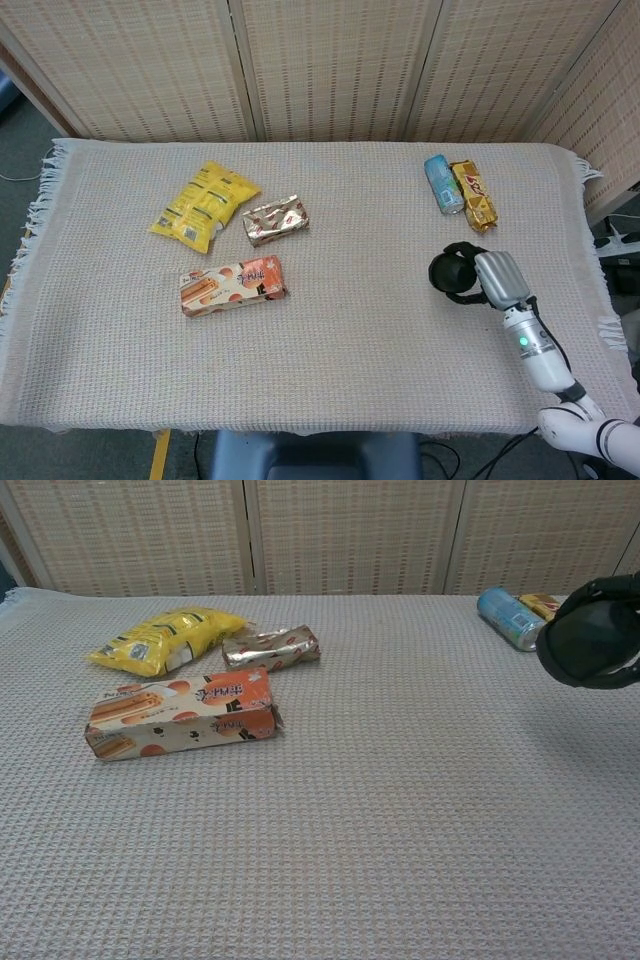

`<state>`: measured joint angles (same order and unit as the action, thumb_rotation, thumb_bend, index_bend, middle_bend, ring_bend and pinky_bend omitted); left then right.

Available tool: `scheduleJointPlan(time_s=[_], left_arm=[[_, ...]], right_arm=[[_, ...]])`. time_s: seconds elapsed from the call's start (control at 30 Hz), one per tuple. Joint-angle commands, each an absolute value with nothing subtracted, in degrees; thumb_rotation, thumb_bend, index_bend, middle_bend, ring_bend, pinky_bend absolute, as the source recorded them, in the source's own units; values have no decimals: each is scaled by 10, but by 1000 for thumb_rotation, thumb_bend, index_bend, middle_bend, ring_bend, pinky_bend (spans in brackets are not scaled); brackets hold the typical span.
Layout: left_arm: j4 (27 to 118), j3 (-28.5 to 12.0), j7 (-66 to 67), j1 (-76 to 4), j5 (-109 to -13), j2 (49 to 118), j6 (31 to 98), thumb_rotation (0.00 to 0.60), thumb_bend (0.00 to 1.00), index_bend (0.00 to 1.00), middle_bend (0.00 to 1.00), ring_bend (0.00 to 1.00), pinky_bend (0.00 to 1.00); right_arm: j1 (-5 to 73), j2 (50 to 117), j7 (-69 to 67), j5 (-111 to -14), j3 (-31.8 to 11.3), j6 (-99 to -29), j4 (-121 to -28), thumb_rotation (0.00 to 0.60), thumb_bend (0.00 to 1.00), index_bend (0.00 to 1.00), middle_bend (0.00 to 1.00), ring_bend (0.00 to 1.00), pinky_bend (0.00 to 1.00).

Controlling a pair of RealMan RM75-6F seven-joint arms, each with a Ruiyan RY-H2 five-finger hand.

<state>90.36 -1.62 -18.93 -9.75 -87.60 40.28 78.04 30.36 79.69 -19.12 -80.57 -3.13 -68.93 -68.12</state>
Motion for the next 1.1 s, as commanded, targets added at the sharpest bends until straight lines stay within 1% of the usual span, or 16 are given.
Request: scheduleJointPlan(time_s=[0.03,0.07,0.17,0.3,0.4,0.53,0.67,0.77,0.9,1.0,1.1], left_arm=[[904,-16,-189,-98,-876,403,780,600,526,525,165,201,527],[904,-16,-189,-98,-876,403,780,600,527,525,165,201,527],[903,-16,-189,-98,-875,403,779,600,529,523,165,202,527],[904,-16,-188,-99,-875,403,777,600,528,523,165,201,527],[904,-16,-187,-99,-874,403,776,600,527,524,165,201,526],[904,-16,-186,-99,-873,403,775,600,528,525,165,201,526],[904,-16,-186,-100,-873,403,774,600,528,525,165,201,527],[904,-16,-186,-100,-873,403,773,600,528,526,165,202,527],[905,-16,-184,-101,-875,403,772,600,527,525,165,201,527],[906,-15,-183,-101,-875,403,771,600,527,527,165,201,526],[906,-16,-183,-101,-874,403,772,600,527,527,165,201,526]], right_arm=[[284,811,-216,-843,-22,-730,-626,600,255,730,594,647,718],[282,810,-196,-829,-27,-721,-629,600,255,731,595,649,720],[275,800,-74,-746,-53,-675,-666,600,256,736,597,663,730],[276,774,117,-600,-84,-620,-742,600,255,736,597,669,734],[282,765,199,-526,-95,-606,-772,600,255,736,597,671,736],[289,761,243,-480,-102,-599,-793,600,255,736,597,672,737],[287,753,207,-505,-106,-589,-808,600,255,735,597,672,738],[280,740,125,-553,-111,-570,-825,600,255,732,597,673,740],[268,719,-42,-657,-118,-552,-845,600,255,729,597,673,740],[260,714,-174,-750,-113,-571,-835,600,255,726,597,672,743],[257,717,-238,-803,-101,-593,-807,600,255,726,597,671,744]])
